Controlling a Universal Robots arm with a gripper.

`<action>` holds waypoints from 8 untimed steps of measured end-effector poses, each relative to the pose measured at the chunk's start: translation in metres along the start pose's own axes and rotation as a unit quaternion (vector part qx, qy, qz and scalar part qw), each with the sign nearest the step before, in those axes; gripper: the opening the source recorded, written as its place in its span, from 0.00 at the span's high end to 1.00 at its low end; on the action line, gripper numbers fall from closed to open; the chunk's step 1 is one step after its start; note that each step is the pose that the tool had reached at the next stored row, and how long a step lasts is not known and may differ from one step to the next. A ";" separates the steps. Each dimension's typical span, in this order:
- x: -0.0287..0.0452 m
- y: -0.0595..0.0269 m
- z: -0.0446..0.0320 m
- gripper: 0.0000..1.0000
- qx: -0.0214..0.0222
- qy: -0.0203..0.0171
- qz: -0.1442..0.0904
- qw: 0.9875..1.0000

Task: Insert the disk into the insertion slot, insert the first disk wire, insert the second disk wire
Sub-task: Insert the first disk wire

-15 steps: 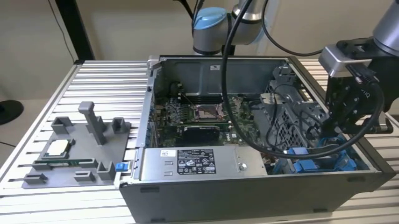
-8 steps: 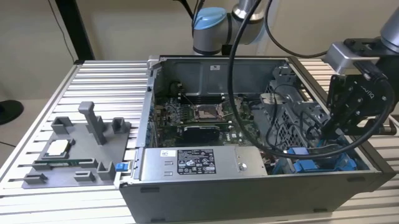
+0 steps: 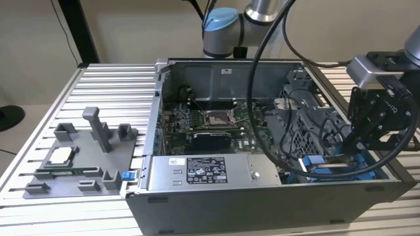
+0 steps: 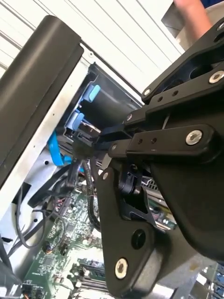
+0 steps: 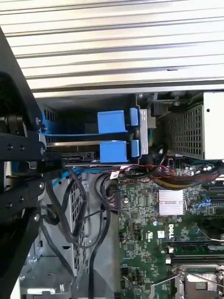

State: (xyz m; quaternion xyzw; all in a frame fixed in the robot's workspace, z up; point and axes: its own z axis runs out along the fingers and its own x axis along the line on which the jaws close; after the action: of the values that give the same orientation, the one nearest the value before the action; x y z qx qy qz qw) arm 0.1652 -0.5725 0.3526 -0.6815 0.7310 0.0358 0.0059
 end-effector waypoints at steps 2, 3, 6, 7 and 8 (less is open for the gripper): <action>0.0002 -0.0005 0.0036 1.00 0.000 0.000 0.000 1.000; 0.0003 -0.0009 0.0054 1.00 0.000 0.000 0.000 1.000; 0.0004 -0.0016 0.0088 1.00 0.000 0.000 0.000 1.000; 0.0004 -0.0017 0.0091 1.00 0.000 0.000 0.000 1.000; 0.0004 -0.0019 0.0094 1.00 0.000 0.000 0.000 1.000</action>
State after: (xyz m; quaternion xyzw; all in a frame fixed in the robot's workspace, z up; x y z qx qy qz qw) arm 0.1666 -0.5725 0.3431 -0.6815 0.7310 0.0354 0.0062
